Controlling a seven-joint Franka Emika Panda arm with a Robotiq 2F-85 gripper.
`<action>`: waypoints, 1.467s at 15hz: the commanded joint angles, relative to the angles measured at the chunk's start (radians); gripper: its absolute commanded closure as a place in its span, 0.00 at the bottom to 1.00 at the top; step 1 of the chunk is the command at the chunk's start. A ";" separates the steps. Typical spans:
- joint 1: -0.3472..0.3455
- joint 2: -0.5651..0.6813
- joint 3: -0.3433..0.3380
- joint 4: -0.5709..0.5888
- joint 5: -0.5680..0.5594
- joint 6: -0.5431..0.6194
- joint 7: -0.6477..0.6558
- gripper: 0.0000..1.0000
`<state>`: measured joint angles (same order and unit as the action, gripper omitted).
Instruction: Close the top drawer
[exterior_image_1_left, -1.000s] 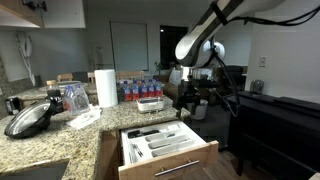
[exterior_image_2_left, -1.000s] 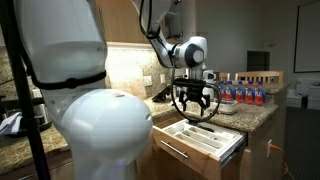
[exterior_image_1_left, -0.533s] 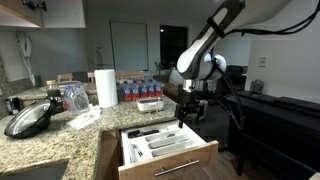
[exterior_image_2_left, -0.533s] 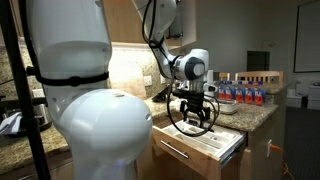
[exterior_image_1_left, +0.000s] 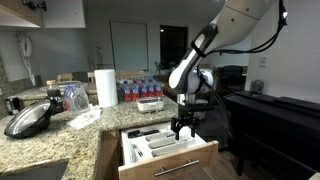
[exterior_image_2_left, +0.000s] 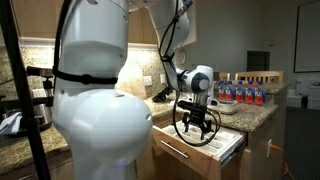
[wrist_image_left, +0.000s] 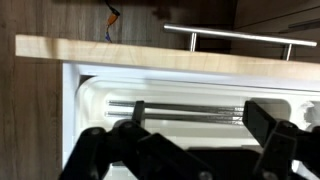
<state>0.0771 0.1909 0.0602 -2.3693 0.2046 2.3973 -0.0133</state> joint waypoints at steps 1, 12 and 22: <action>-0.006 0.073 0.024 0.055 0.023 -0.016 0.000 0.00; -0.018 -0.098 0.037 -0.140 0.115 0.044 -0.005 0.00; -0.001 -0.167 0.032 -0.224 0.074 -0.054 -0.085 0.00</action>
<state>0.0730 0.0310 0.0915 -2.5725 0.2860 2.3749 -0.0425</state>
